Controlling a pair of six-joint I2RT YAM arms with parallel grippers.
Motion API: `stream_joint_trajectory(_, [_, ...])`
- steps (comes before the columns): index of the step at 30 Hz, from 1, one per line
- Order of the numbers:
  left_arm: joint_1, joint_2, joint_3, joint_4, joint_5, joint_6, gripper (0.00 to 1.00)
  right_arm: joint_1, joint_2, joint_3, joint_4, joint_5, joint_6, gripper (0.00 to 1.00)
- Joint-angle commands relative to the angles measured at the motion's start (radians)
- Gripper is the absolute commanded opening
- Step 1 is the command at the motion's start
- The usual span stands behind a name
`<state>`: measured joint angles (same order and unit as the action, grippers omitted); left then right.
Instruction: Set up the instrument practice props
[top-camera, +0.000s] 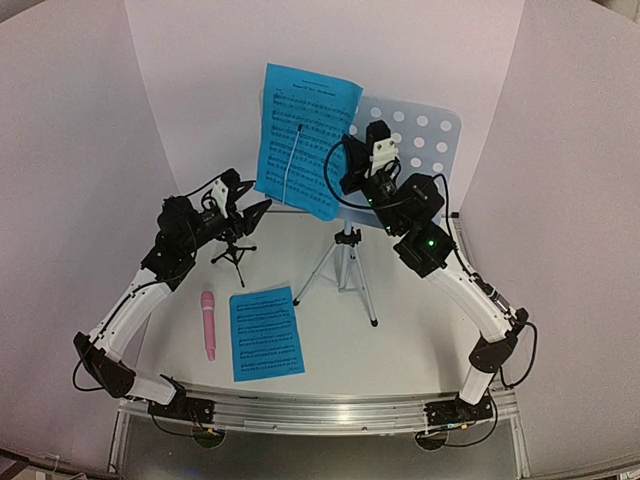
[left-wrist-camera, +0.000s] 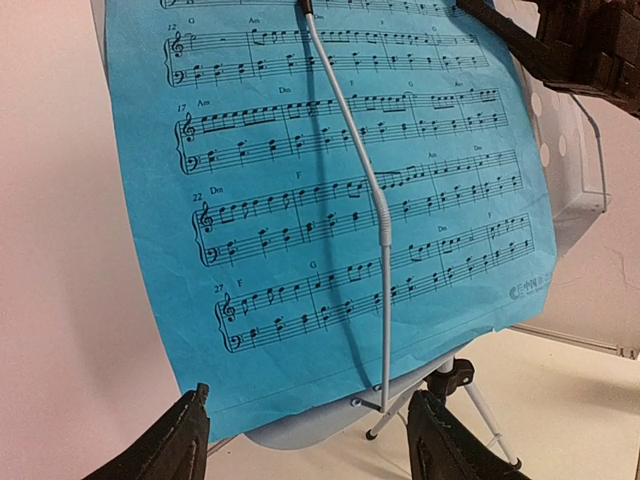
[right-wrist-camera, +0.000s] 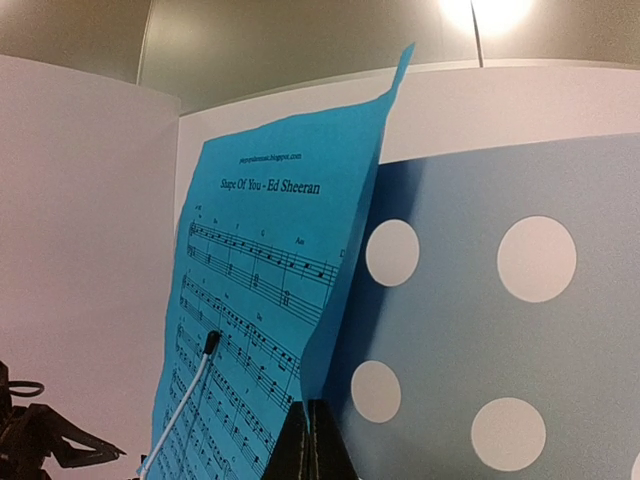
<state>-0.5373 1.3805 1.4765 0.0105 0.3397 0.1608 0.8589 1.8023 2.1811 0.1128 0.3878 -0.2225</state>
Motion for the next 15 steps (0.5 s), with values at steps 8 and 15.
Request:
stream_joint_trajectory(8, [0.002,-0.031,0.004,0.033,0.014,0.013,0.67,-0.005,-0.046,0.043,-0.007,0.023,-0.052,0.00])
stream_joint_trajectory(15, [0.002,-0.028,0.008,0.027,0.014,0.012,0.67,-0.006,-0.046,0.068,-0.039,0.023,-0.097,0.00])
